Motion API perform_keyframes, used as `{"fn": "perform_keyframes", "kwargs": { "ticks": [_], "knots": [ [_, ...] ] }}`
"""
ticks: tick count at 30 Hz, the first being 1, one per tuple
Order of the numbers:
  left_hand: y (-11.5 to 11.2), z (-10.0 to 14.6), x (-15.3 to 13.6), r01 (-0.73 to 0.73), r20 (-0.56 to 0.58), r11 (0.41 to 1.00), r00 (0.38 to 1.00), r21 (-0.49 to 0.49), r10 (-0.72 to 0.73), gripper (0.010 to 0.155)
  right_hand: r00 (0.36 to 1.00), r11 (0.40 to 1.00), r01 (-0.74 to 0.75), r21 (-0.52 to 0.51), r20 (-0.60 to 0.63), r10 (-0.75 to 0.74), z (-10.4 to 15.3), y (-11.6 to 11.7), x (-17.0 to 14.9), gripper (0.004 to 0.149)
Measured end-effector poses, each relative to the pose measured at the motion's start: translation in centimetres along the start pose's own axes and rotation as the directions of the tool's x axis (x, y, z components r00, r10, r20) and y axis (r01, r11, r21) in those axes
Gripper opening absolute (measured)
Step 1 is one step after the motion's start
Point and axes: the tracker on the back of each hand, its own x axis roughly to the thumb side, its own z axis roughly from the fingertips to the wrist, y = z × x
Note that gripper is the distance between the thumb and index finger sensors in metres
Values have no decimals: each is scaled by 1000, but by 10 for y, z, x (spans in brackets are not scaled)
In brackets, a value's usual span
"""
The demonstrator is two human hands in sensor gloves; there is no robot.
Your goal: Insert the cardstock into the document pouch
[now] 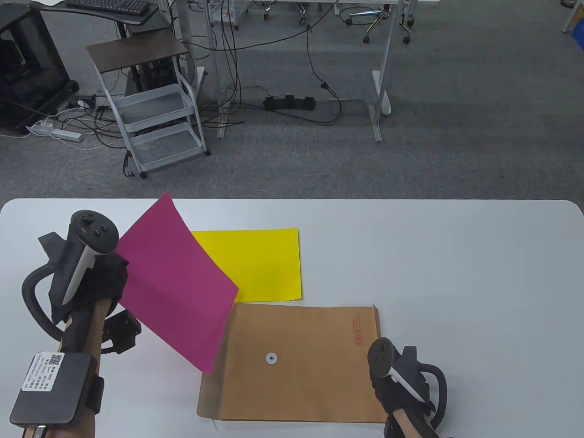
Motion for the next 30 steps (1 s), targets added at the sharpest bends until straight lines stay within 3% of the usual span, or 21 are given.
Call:
{"fn": "perform_keyframes", "kwargs": {
  "ticks": [9, 22, 30],
  "knots": [
    [-18, -10, -11, 74, -22, 993, 997, -88, -76, 34, 1000, 1000, -4, -3, 0, 4, 0, 0, 0, 22],
    [-53, -26, -23, 94, -64, 989, 993, -118, -102, 34, 1000, 1000, -6, -2, 1, 6, 0, 0, 0, 22],
    [-83, -44, -50, -58, -135, 980, 990, -192, 32, 33, 1000, 1000, -16, -5, 2, 16, 1, 0, 1, 22]
  ]
}}
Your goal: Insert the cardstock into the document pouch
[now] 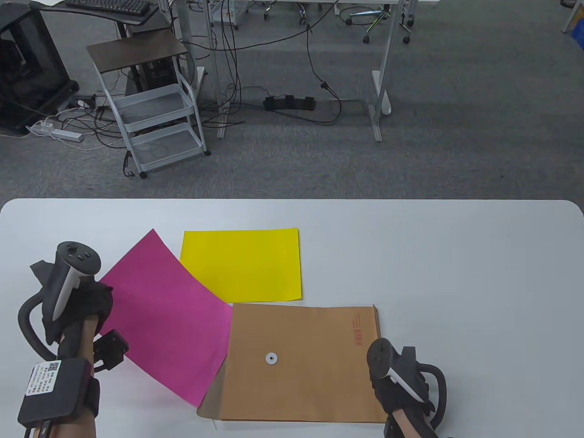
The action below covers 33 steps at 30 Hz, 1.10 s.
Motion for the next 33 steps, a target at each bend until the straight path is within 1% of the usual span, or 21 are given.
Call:
{"fn": "perform_keyframes", "kwargs": {
  "ticks": [4, 8, 10, 14, 19, 22, 24, 26, 28, 33],
  "knots": [
    [-19, -9, -5, 21, -12, 999, 1000, -49, -22, 34, 1000, 1000, -6, -1, 1, 6, 0, 0, 0, 23],
    [-46, -21, -12, 41, -24, 988, 999, -148, -45, 37, 1000, 1000, -11, -5, 2, 11, 1, 0, 1, 23],
    [-58, -26, -17, 44, -27, 982, 998, -182, -50, 37, 1000, 1000, -13, -5, 2, 13, 1, 0, 2, 23],
    [-83, -35, -27, 49, -26, 977, 998, -208, -56, 38, 1000, 1000, -13, -5, 2, 13, 1, 0, 2, 23],
    [-104, -40, -39, 61, -24, 973, 997, -224, -68, 39, 1000, 1000, -20, -7, 3, 20, 1, 0, 2, 23],
    [-115, -41, -44, 155, -8, 963, 987, -222, -160, 39, 999, 999, -32, -10, 6, 32, 1, 0, 3, 23],
    [-121, -41, -46, 215, -6, 960, 976, -182, -219, 38, 999, 999, -42, -12, 8, 42, 1, 0, 4, 22],
    [-126, -42, -51, 193, 2, 972, 981, -134, -194, 38, 999, 999, -49, -14, 8, 49, 2, 1, 5, 22],
    [-128, -42, -55, 156, -3, 978, 987, -136, -158, 37, 999, 999, -52, -15, 8, 52, 2, 1, 5, 22],
    [-127, -43, -64, 124, 0, 979, 992, -161, -125, 38, 999, 999, -51, -15, 6, 51, 2, 1, 6, 22]
  ]
}}
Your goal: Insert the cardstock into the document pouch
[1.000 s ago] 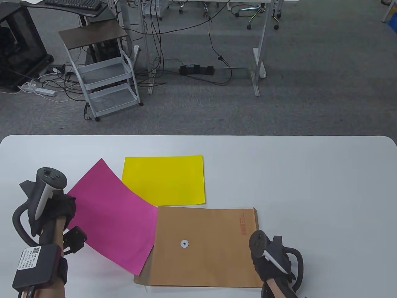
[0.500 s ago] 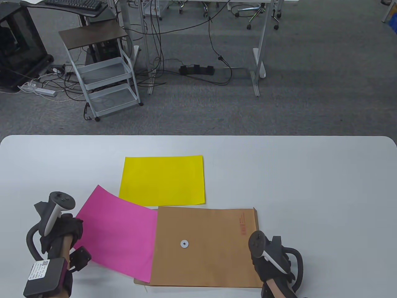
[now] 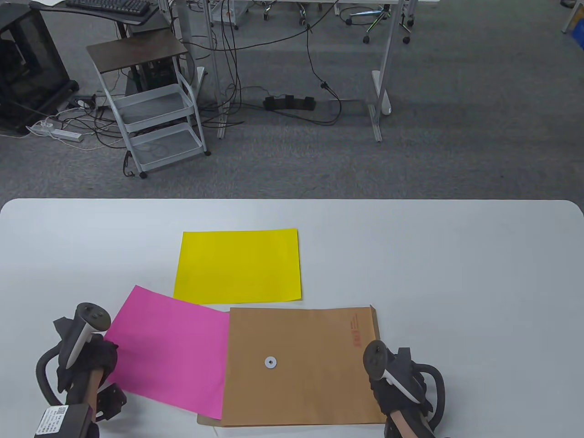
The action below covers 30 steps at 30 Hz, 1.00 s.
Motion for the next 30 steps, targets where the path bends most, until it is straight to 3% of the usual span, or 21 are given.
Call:
{"fn": "perform_keyframes", "kwargs": {
  "ticks": [2, 14, 18, 26, 30],
  "knots": [
    [0, 2, -4, -14, 15, 999, 1000, -28, 15, 38, 1000, 1000, -1, 0, 0, 1, 0, 0, 0, 22],
    [0, 10, -22, -175, 87, 984, 982, 46, 170, 38, 1000, 1000, 17, 10, -4, -17, 0, 0, 0, 28],
    [0, 12, -26, -253, 117, 967, 962, 27, 248, 38, 1000, 1000, 20, 11, -4, -20, 0, 0, -1, 28],
    [-14, 3, -30, -298, 119, 934, 938, -199, 325, 39, 1000, 1000, 7, 5, -5, -7, -1, 0, -1, 28],
    [-12, 6, -27, -258, 129, 939, 948, -226, 291, 40, 1000, 1000, 8, 6, -5, -8, -1, 0, -1, 29]
  ]
}}
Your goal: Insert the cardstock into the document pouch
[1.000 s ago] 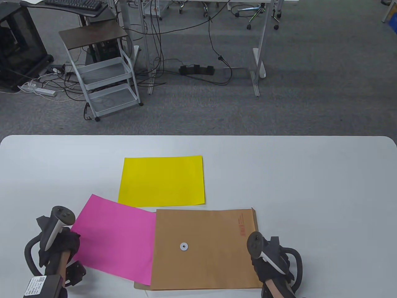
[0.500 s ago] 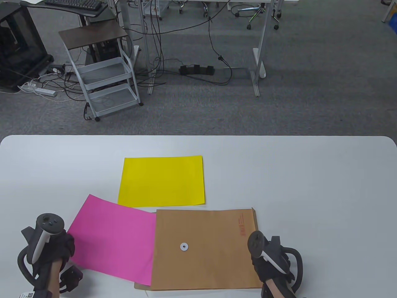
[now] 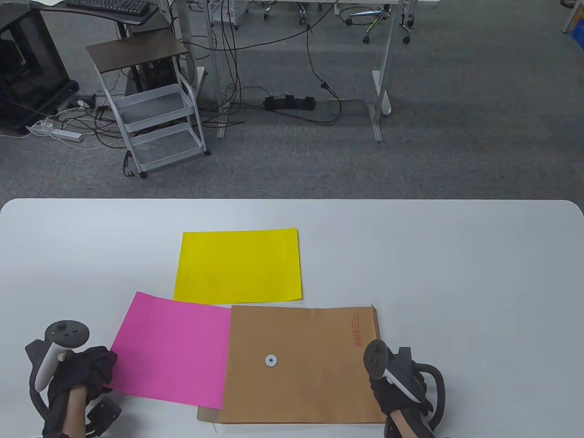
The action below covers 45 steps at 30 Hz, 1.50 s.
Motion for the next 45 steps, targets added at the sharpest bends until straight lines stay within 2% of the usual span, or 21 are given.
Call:
{"fn": "perform_keyframes", "kwargs": {
  "ticks": [5, 11, 34, 45],
  "knots": [
    [-2, 2, 6, 101, -15, 995, 995, -22, -101, 41, 1000, 1000, 0, 0, 1, 0, 0, 0, 0, 28],
    [-5, -4, 6, 69, 21, 994, 997, -86, -68, 41, 1000, 1000, -1, 0, 0, 1, 0, 0, 0, 29],
    [-9, -5, 10, 133, 48, 991, 990, -31, -132, 43, 1000, 1000, -9, -7, 1, 9, 0, 1, 1, 29],
    [-16, -6, 11, 108, 69, 991, 992, -84, -102, 41, 1000, 1000, -9, -7, 1, 9, 0, 1, 1, 28]
  ]
}}
